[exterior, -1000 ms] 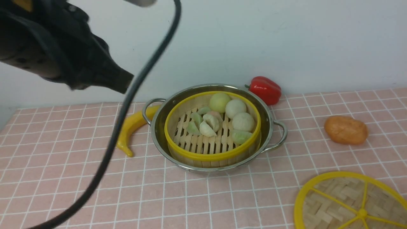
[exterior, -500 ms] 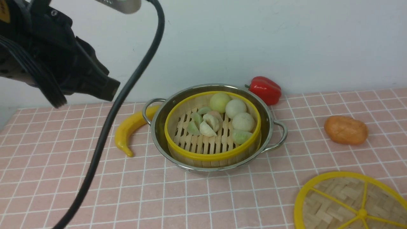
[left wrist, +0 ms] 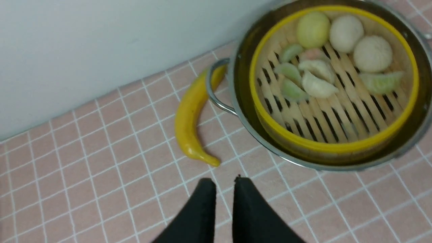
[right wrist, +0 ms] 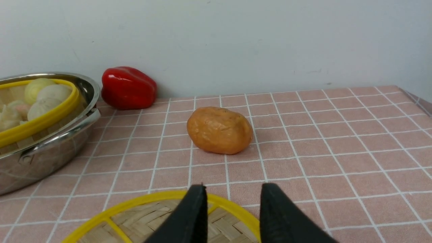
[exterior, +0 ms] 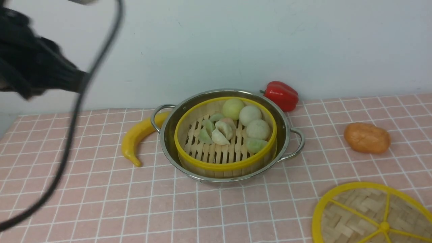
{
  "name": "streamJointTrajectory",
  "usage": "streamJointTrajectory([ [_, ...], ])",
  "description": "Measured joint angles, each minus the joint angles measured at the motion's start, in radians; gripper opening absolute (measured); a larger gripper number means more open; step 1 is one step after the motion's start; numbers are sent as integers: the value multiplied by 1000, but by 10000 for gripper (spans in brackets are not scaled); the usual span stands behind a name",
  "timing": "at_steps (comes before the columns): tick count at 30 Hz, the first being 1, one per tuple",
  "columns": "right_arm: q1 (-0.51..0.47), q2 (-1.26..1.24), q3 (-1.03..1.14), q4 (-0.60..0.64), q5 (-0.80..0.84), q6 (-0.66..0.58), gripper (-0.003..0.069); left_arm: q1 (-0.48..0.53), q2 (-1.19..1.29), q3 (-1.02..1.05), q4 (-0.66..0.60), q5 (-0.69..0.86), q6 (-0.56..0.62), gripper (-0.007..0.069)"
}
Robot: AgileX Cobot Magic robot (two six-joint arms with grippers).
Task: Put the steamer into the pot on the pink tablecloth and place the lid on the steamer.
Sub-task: 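Move the gripper down to the bamboo steamer lid and grasp its center knob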
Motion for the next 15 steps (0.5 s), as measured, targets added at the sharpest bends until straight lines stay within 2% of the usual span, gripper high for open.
streamJointTrajectory([
  [2, 0, 0, 0, 0, 0, 0, 242, 55, -41, 51, -26, -46, 26, 75],
  [3, 0, 0, 0, 0, 0, 0, 242, 123, -125, 140, -59, -141, 66, 76],
  [6, 0, 0, 0, 0, 0, 0, 242, 201, -236, 293, -94, -280, 112, 84],
  [7, 0, 0, 0, 0, 0, 0, 242, 249, -309, 420, -120, -374, 129, 85],
  [9, 0, 0, 0, 0, 0, 0, 242, 275, -372, 501, -133, -423, 135, 85],
  [10, 0, 0, 0, 0, 0, 0, 242, 311, -448, 630, -150, -481, 140, 92],
  [15, 0, 0, 0, 0, 0, 0, 242, 379, -700, 978, -172, -607, 145, 97],
])
